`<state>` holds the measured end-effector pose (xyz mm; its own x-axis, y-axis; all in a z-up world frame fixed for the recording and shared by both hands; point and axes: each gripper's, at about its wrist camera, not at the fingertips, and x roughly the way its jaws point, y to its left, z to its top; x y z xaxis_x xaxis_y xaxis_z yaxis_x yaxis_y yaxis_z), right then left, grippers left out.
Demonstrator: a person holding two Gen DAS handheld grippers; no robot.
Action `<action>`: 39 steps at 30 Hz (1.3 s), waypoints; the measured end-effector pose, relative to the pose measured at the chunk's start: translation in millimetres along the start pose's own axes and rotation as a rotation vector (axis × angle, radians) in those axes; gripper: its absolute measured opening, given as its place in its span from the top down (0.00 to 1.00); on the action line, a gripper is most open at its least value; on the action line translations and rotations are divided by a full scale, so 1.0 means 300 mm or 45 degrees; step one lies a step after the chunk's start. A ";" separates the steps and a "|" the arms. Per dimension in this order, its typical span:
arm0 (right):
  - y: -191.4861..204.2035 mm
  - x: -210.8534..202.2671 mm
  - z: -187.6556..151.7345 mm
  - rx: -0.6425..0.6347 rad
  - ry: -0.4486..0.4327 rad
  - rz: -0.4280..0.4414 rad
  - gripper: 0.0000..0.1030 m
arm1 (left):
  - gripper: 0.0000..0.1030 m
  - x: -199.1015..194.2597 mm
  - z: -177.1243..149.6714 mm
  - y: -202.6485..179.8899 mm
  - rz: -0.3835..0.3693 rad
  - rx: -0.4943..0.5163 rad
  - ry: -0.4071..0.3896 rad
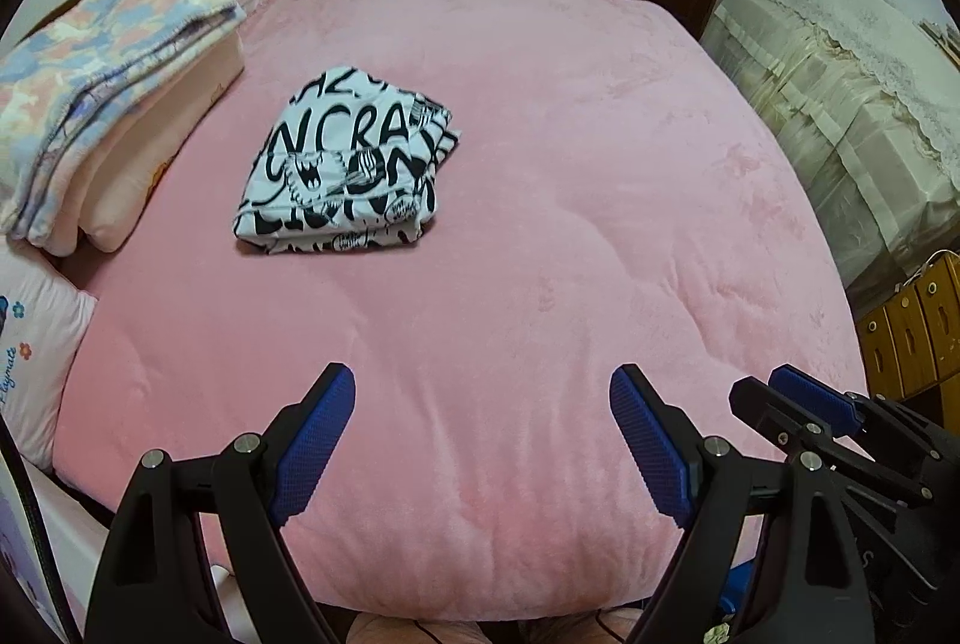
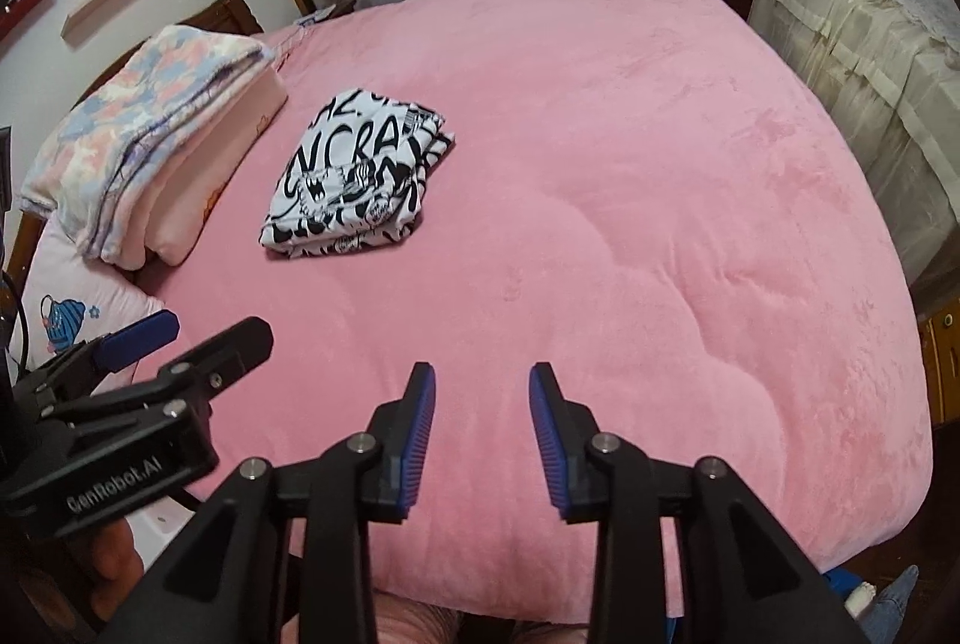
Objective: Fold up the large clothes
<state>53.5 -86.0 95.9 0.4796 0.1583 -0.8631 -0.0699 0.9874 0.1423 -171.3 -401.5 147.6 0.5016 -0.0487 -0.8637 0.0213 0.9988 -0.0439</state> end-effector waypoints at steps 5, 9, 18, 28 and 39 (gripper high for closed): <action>-0.004 -0.044 0.021 0.006 -0.039 0.005 0.59 | 0.17 -0.036 0.006 -0.028 -0.003 0.003 -0.018; -0.011 -0.062 0.041 0.003 -0.059 0.017 0.58 | 0.17 -0.042 0.011 -0.027 -0.015 -0.019 -0.008; -0.007 -0.051 0.060 -0.028 -0.030 0.022 0.58 | 0.17 -0.042 0.012 -0.023 0.011 -0.047 -0.001; 0.016 -0.020 0.053 -0.036 0.018 0.033 0.58 | 0.18 -0.031 0.003 -0.004 0.041 -0.055 0.031; 0.018 -0.015 0.038 -0.033 0.031 0.017 0.58 | 0.20 -0.027 -0.012 -0.002 0.035 -0.041 0.048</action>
<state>61.0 -81.5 106.1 0.4568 0.1714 -0.8729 -0.0987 0.9850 0.1418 -178.5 -401.7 153.0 0.4688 -0.0222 -0.8830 -0.0201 0.9992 -0.0358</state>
